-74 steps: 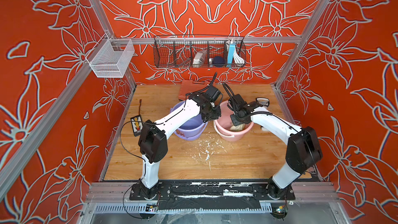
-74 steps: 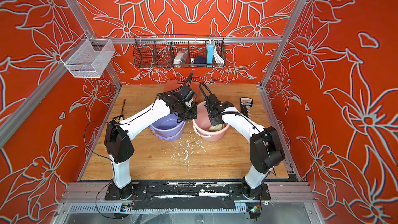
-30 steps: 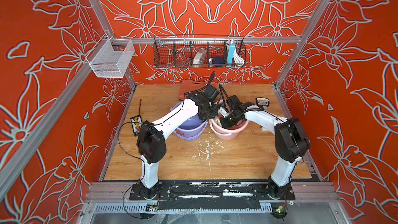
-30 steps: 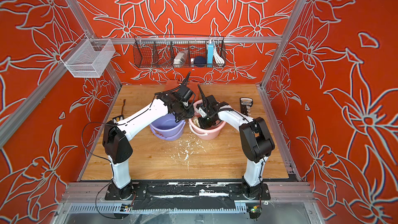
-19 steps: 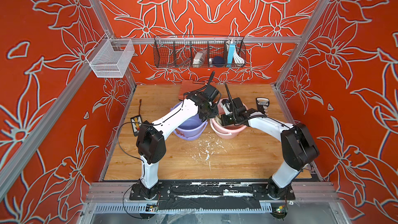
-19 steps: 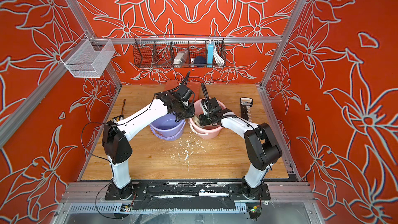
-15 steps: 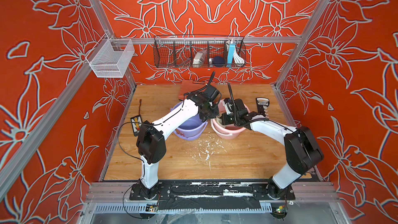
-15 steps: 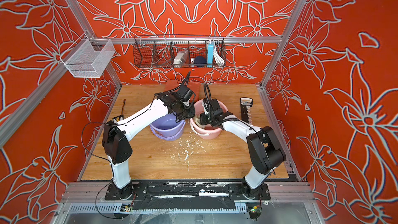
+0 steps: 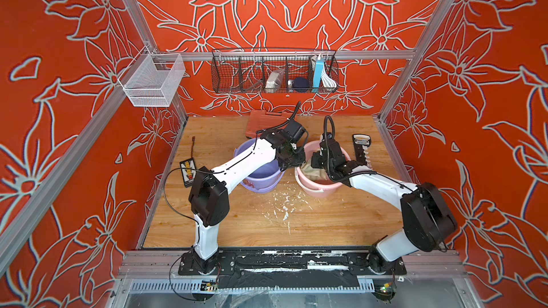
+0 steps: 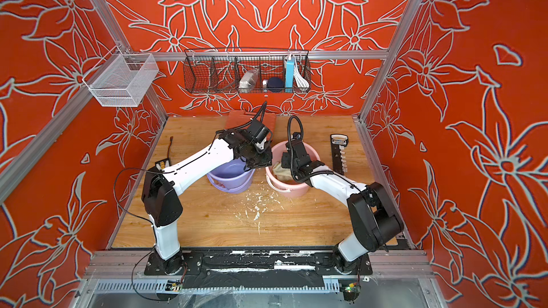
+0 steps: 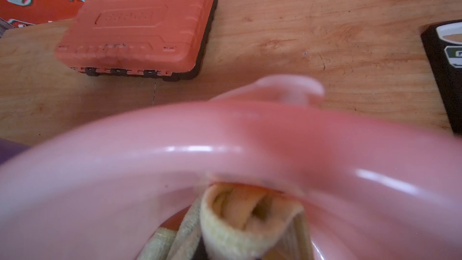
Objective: Wipe the inside of the bucket with a cloth
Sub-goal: Wipe the dirt from the inside of the bucket.
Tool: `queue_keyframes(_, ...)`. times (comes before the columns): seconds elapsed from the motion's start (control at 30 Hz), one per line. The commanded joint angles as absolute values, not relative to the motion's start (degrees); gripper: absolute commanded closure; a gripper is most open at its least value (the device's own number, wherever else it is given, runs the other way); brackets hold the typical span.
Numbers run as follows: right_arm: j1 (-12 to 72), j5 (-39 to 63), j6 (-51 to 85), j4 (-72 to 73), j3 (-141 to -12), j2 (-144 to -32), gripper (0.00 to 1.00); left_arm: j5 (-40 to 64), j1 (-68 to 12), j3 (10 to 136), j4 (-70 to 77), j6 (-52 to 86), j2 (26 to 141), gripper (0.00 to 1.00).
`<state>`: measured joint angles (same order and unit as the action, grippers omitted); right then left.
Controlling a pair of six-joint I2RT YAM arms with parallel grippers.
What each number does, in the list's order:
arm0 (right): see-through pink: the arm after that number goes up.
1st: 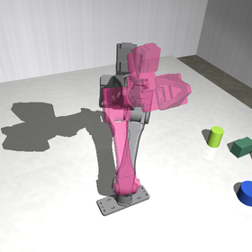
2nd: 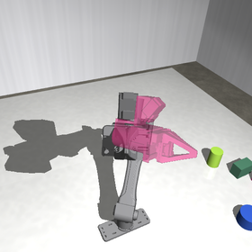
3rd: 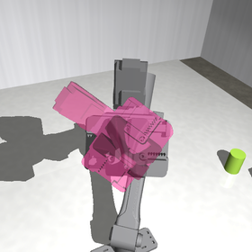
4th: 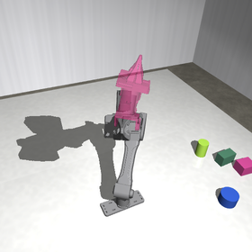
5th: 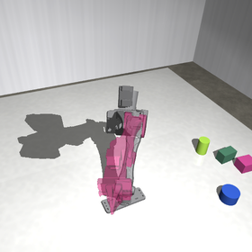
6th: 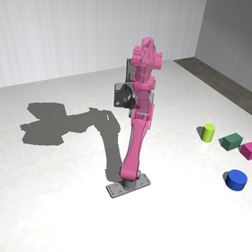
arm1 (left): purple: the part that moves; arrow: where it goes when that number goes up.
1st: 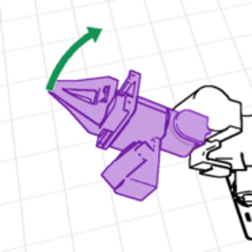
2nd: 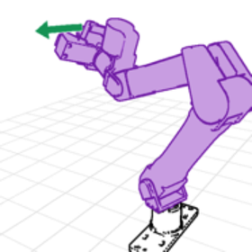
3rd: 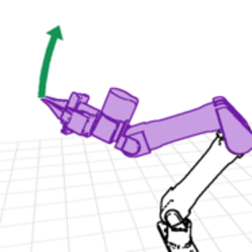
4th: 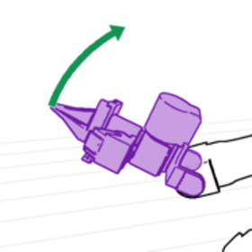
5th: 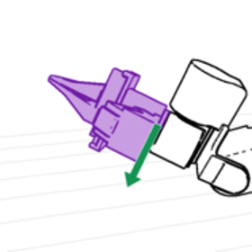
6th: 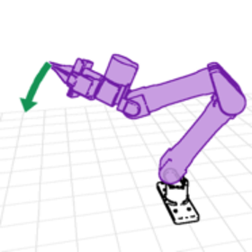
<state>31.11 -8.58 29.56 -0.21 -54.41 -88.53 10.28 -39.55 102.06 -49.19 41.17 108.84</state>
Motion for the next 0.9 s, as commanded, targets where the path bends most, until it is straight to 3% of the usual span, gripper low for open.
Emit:
queue_keyframes(0.0,31.2,-1.1,26.3,-2.9,-61.3,-91.4,1.00,12.3,-40.3,102.2,-52.7,39.5,108.9,1.00)
queue_keyframes(0.43,31.2,40.6,11.8,-13.0,-64.0,-91.6,1.00,8.4,-40.0,103.4,-53.0,39.3,108.7,1.00)
queue_keyframes(0.73,30.8,54.0,17.5,-9.3,-66.0,-93.7,1.00,8.1,-39.6,101.0,-51.7,40.0,107.5,1.00)
queue_keyframes(0.87,30.8,45.3,15.6,-15.2,-70.9,-97.9,1.00,6.8,-39.4,100.3,-51.9,39.2,105.4,1.00)
